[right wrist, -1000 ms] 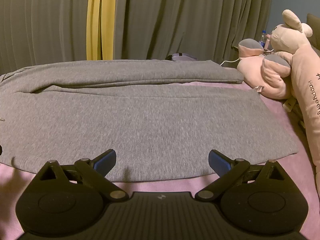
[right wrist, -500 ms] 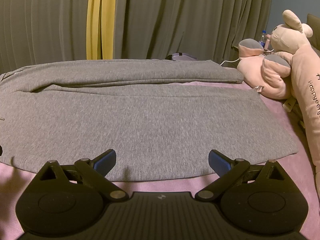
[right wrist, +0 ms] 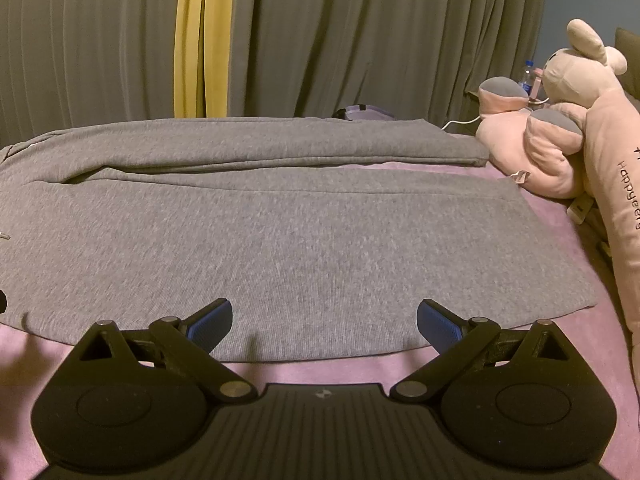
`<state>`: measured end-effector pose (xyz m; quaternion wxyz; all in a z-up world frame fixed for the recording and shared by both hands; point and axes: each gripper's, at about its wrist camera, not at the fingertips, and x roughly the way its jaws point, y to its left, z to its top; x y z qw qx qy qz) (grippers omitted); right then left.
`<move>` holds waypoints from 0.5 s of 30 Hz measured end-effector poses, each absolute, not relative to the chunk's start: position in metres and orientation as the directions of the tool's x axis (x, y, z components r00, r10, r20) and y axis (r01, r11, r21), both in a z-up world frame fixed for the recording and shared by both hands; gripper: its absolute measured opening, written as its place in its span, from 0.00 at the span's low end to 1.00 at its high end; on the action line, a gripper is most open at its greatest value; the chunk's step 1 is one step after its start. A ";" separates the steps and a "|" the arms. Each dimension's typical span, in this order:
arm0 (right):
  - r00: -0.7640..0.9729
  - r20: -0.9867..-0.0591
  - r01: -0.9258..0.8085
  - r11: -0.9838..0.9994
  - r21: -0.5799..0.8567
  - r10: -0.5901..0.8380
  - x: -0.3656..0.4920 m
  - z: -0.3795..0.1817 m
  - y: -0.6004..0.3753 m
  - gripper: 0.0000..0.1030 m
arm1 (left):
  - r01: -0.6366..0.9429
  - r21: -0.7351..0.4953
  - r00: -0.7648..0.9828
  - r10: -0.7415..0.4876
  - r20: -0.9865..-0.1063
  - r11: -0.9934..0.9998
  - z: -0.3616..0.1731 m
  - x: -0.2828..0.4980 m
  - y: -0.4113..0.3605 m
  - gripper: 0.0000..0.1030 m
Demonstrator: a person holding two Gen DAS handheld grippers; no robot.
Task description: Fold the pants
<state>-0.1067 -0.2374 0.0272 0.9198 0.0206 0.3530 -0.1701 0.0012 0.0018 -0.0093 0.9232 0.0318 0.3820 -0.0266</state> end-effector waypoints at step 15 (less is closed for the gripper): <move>0.690 -0.664 0.318 0.945 -0.081 -0.289 -0.106 0.025 -0.235 0.96 | 0.075 0.033 0.699 -0.029 -0.714 0.997 -0.009 0.002 0.003 1.00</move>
